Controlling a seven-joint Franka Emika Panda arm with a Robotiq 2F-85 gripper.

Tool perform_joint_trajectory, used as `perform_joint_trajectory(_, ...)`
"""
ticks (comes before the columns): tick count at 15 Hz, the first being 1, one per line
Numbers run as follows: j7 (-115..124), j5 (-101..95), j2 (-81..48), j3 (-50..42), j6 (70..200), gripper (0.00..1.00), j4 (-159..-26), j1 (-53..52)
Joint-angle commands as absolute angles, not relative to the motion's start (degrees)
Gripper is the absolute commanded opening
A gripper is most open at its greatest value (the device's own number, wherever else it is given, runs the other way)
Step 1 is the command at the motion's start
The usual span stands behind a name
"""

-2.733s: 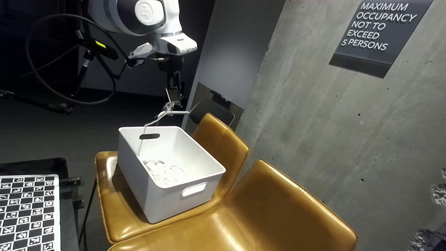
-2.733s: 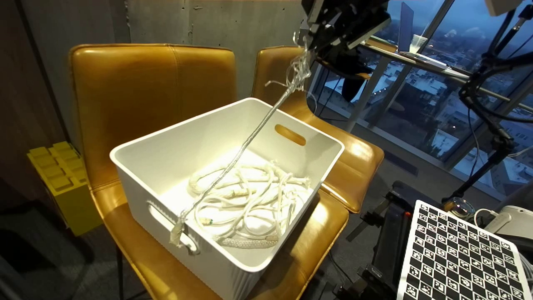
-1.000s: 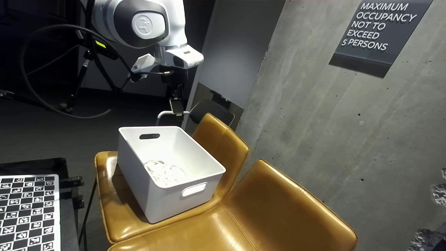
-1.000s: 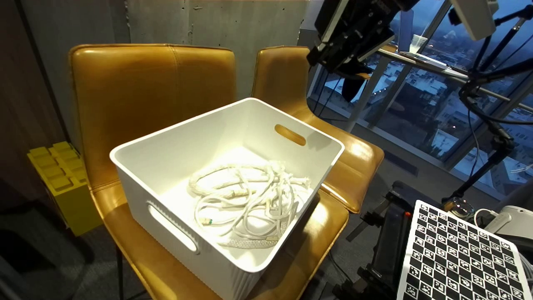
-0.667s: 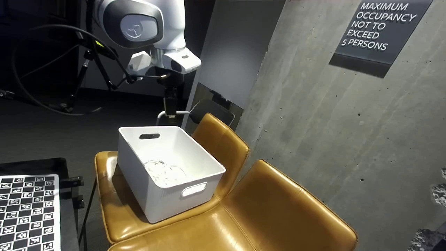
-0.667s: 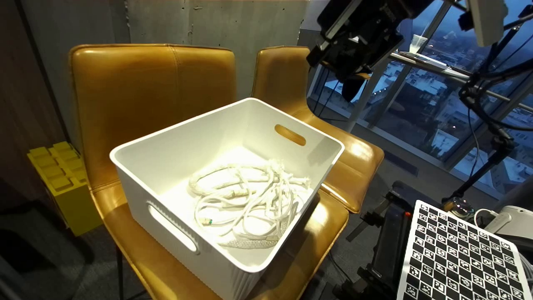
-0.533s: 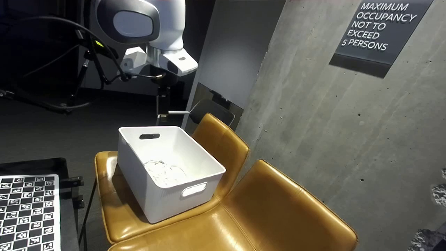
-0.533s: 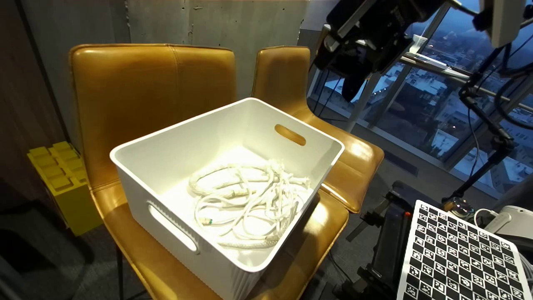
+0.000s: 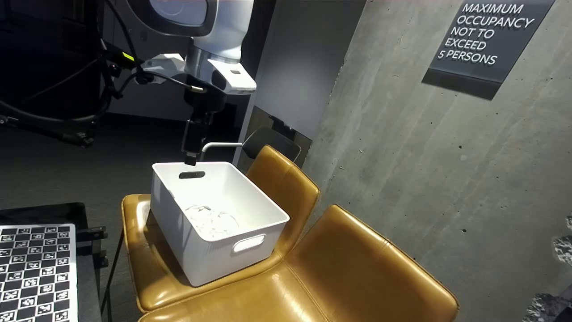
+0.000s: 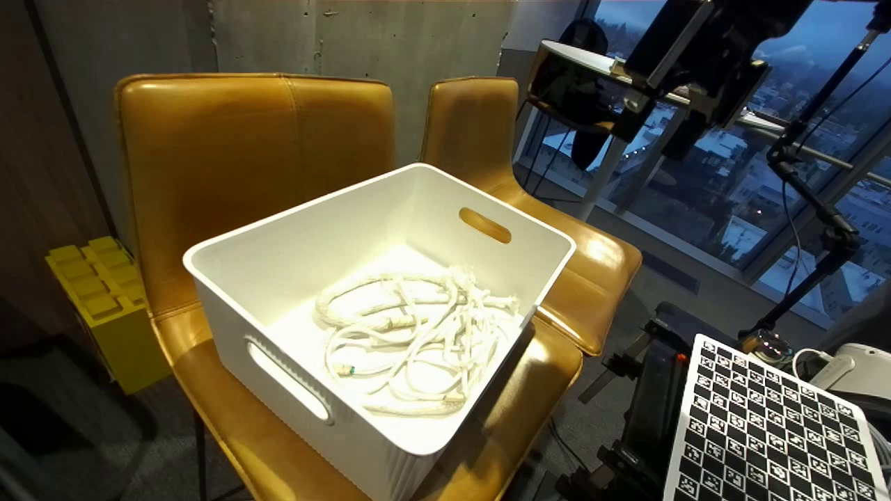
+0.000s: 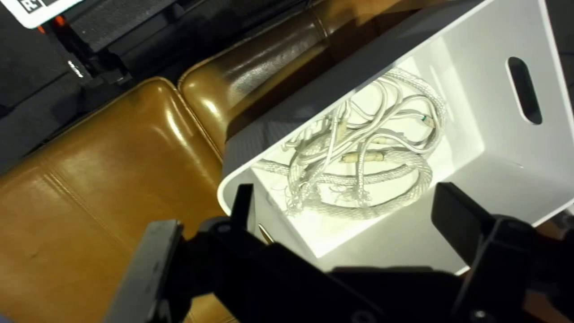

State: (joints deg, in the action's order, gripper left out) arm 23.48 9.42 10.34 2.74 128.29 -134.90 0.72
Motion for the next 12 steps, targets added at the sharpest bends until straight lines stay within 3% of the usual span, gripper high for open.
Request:
perform_joint_trajectory(1, 24.49, 7.29, 13.82, 2.53, 123.56, 1.0, -135.6, 1.39)
perform_joint_trajectory(12, 20.59, 8.42, 16.16, 1.38, 123.47, 1.0, -136.96, 1.76)
